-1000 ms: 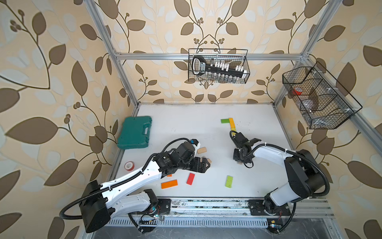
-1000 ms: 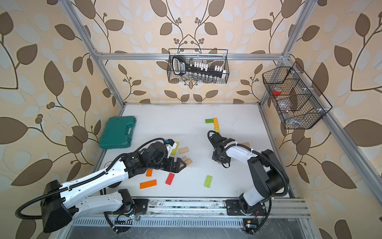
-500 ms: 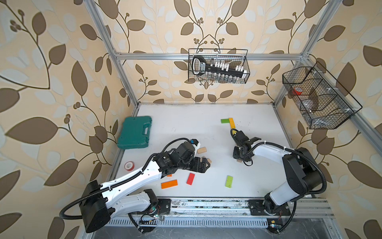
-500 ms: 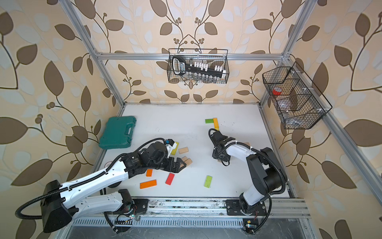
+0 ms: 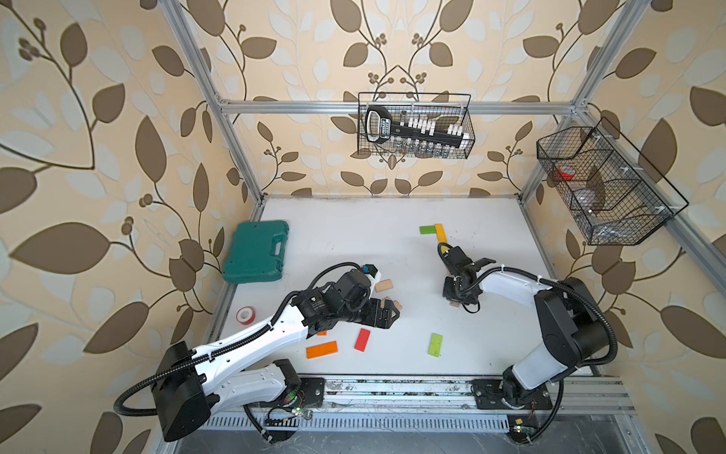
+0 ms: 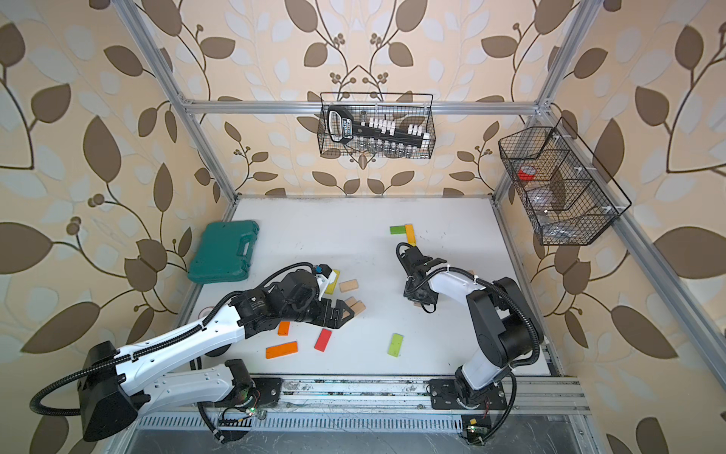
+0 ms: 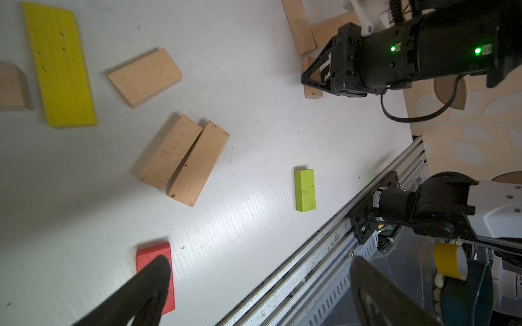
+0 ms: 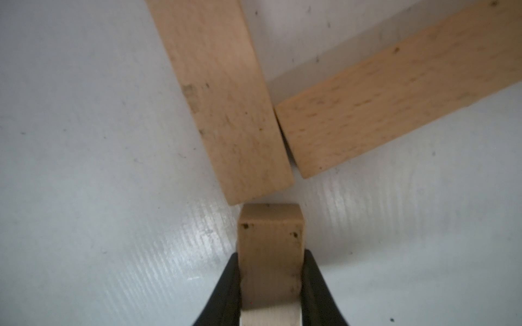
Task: Assemble a giraffe with building blocks
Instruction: Assemble the building block at the center of the board.
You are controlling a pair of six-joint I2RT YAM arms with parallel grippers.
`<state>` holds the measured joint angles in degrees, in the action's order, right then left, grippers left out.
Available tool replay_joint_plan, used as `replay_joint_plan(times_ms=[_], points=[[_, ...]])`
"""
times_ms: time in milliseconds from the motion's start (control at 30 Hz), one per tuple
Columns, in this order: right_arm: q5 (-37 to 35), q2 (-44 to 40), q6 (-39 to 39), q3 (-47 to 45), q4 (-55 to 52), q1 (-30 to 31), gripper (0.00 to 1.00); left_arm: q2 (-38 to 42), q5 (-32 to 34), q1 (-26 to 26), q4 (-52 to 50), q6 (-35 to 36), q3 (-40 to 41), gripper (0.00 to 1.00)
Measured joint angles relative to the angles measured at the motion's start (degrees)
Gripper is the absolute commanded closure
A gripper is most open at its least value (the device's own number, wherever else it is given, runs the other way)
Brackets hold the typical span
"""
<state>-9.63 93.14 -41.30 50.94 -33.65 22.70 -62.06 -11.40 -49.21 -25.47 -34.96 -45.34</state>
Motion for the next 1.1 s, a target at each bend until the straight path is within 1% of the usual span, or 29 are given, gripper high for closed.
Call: replay_joint_plan(times_ms=[200,400,533,733,900,1100], points=[[0.0,0.7,0.24,0.81,-0.2,-0.28,0.74,0.0,0.0,0.0,0.02,0.0,0.0,0.01],[0.0,0.72,0.42,0.83,-0.17,-0.33,0.71,-0.04,0.0,0.0,0.02,0.0,0.0,0.01],[-0.02,0.72,0.52,0.87,-0.28,-0.35,0.65,-0.2,0.0,0.0,0.02,0.0,0.0,0.01],[-0.04,0.46,0.66,1.99,-0.96,-0.35,0.52,-0.31,0.02,0.0,0.02,0.02,0.0,0.01],[-0.42,-2.99,0.39,2.75,-2.38,-0.33,0.47,-0.31,0.0,0.0,0.02,0.02,0.0,0.01],[-1.03,-10.14,0.15,5.07,-5.27,-0.33,0.46,-0.31,-0.04,0.0,0.0,0.02,0.0,0.01]])
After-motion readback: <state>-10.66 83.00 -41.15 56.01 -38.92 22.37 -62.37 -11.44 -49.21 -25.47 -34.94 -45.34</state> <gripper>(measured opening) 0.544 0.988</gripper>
